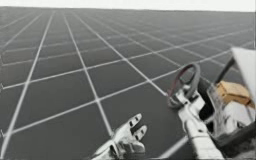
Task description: Pick up and drop off the object
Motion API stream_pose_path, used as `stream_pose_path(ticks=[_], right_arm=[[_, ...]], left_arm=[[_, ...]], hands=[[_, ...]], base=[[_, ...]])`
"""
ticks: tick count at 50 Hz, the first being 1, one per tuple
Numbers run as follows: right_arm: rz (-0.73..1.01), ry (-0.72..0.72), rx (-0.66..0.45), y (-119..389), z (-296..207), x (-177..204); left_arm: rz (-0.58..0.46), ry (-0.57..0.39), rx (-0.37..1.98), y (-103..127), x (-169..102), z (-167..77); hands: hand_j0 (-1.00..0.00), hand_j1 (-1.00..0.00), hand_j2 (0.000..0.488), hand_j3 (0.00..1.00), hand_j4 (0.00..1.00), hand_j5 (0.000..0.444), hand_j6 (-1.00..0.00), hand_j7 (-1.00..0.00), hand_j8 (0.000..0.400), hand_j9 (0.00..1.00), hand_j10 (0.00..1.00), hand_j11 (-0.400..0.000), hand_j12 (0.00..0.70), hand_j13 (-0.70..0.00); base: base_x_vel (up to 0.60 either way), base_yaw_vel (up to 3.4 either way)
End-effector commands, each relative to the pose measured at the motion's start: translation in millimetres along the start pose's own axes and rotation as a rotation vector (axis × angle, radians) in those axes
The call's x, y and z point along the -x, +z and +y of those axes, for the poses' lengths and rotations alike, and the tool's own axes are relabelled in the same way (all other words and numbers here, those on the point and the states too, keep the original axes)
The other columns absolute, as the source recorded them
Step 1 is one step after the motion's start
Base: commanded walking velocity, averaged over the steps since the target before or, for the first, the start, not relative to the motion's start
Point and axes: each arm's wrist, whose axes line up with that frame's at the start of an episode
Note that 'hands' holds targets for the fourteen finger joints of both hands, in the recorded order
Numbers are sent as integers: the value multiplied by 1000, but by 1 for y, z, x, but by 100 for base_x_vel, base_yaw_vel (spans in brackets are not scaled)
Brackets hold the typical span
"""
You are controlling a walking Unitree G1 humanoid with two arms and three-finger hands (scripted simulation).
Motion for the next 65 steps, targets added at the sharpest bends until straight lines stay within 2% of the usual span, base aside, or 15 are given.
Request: stream_pose_path(ticks=[1, 40, 65], right_arm=[[-36, 2, -29, 11, -3, -1], [-36, 2, -29, 11, -3, -1], [-36, 2, -29, 11, -3, -1]], left_arm=[[2, -11, -16, 1, -2, -5], [2, -11, -16, 1, -2, -5], [2, -11, -16, 1, -2, -5]], hands=[[0, 0, 0, 1000, 1000, 0, 0, 0, 0, 1000, 1000, -400, 0, -700], [0, 0, 0, 1000, 1000, 0, 0, 0, 0, 1000, 1000, -400, 0, -700], [0, 0, 0, 1000, 1000, 0, 0, 0, 0, 1000, 1000, -400, 0, -700]], base=[[56, 8], [55, 9], [38, 7]])
